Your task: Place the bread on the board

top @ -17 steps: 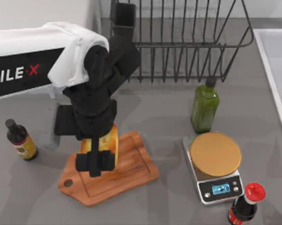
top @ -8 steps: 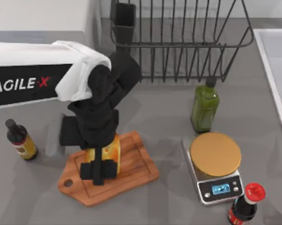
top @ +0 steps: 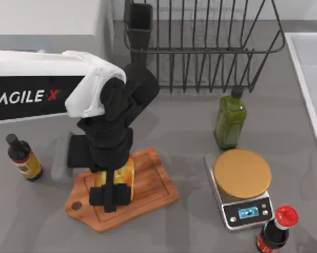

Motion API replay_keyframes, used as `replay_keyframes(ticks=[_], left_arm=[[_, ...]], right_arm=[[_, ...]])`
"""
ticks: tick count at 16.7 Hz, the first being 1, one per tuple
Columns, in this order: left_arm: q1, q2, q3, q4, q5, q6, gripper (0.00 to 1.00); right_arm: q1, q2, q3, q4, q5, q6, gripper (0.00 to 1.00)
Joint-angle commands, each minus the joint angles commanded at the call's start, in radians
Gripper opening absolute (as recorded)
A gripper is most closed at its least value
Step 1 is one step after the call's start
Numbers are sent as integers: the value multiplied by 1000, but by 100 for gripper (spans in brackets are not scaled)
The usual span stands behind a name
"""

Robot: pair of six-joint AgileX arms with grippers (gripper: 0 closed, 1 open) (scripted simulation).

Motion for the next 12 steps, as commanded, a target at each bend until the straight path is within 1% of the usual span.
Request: replay_keyframes(ticks=[10,11,12], left_arm=[[0,0,0,0,0,0,98],[0,0,0,0,0,0,100],[0,0,0,0,0,0,100]], right_arm=[[0,0,0,0,0,0,100],[0,0,0,0,0,0,100],[0,0,0,0,0,0,100]])
